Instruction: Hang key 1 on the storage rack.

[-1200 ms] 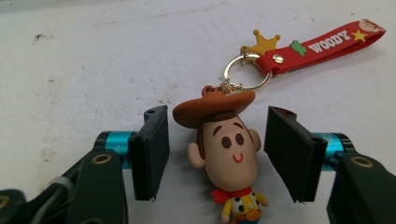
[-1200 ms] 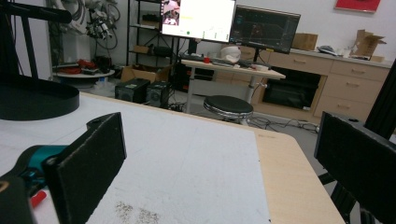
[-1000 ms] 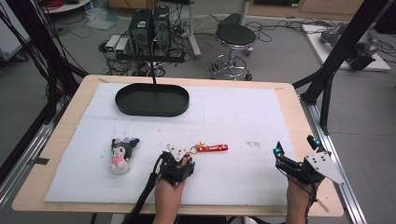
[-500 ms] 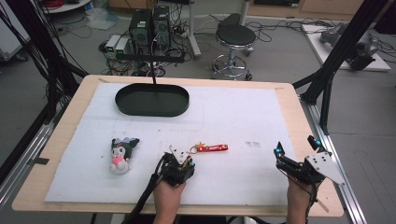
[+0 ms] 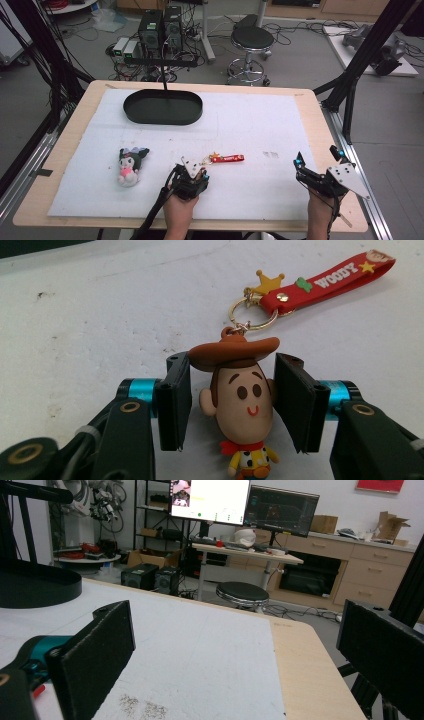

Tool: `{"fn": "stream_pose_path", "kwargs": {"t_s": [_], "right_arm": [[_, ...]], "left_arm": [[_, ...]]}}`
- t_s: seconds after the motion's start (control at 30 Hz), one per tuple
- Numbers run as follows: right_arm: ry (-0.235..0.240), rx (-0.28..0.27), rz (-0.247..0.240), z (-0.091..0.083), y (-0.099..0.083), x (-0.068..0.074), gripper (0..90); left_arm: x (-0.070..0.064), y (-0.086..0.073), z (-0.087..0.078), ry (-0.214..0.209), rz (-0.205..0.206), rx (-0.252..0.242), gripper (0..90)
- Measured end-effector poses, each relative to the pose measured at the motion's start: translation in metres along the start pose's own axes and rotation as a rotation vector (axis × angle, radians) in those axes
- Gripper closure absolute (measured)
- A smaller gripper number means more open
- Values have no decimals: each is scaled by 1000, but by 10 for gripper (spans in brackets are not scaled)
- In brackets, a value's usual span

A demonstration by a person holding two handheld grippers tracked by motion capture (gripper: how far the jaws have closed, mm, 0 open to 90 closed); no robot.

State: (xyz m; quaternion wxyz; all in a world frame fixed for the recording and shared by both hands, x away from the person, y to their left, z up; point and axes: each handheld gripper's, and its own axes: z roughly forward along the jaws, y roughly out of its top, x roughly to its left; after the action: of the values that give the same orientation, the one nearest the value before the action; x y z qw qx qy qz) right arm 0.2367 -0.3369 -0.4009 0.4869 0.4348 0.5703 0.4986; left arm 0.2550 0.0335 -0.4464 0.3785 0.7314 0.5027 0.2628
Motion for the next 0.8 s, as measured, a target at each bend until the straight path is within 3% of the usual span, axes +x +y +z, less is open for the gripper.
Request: {"fn": "stream_pose_path", "kwargs": {"t_s": [0.5, 0.8], "right_arm": [[4, 2, -4, 1, 0, 2, 13], [5, 5, -5, 2, 0, 3, 13]], "left_arm": [[11, 5, -16, -35, -31, -98, 506], [19, 11, -27, -32, -47, -188, 506]]}}
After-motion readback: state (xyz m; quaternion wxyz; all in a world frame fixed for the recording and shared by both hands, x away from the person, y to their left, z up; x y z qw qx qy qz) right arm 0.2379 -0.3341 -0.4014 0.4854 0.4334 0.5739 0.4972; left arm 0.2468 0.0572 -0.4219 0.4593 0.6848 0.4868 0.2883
